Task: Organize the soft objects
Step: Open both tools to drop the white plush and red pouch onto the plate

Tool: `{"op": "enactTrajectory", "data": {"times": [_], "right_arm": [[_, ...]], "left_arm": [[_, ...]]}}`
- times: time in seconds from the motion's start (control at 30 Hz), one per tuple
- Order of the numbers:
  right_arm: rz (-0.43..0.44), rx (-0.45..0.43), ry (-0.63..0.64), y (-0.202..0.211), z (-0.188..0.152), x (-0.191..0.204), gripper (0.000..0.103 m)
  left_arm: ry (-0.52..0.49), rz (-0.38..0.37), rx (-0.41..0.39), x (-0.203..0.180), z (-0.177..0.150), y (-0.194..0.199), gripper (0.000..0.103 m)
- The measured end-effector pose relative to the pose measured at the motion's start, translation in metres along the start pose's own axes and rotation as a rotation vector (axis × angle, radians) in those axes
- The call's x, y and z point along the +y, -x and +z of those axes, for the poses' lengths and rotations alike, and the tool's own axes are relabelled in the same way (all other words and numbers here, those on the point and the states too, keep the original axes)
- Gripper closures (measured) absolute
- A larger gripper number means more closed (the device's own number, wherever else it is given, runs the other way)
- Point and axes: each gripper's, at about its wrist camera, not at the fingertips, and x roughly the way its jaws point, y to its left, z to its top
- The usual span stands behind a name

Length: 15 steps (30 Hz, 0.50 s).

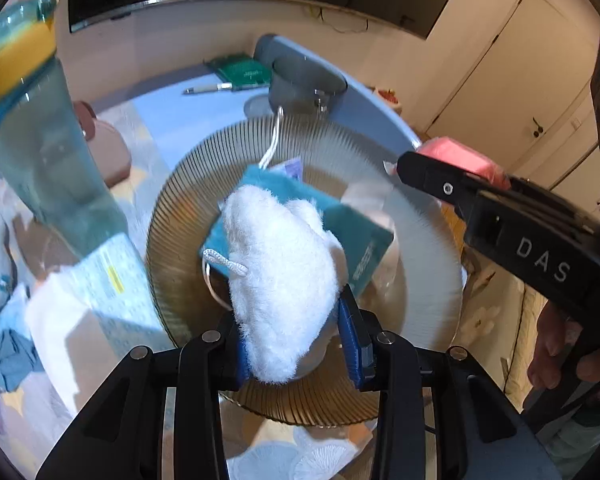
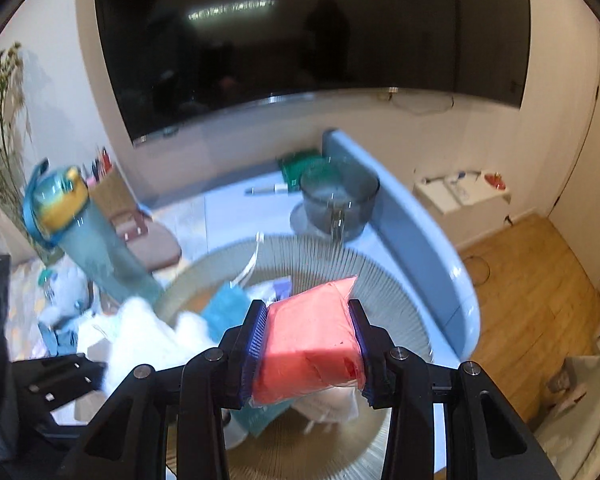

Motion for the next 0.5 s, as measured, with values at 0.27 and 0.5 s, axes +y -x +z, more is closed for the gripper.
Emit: {"op": "enactTrajectory", "data": {"times": [0.27,0.5], "right_arm": [[-0.008,0.001,0.005,0.0,-0.004,0.001,0.064],[-0.019,-0.029,-0.035,0.004,0.002,0.005,0.042]], "left_arm": [[0.02,-0.022,-0.028,0.003,0.003,0.011,0.06],[0.043,-0.102,-0.108,0.003,0.002,0.03,0.019]]}}
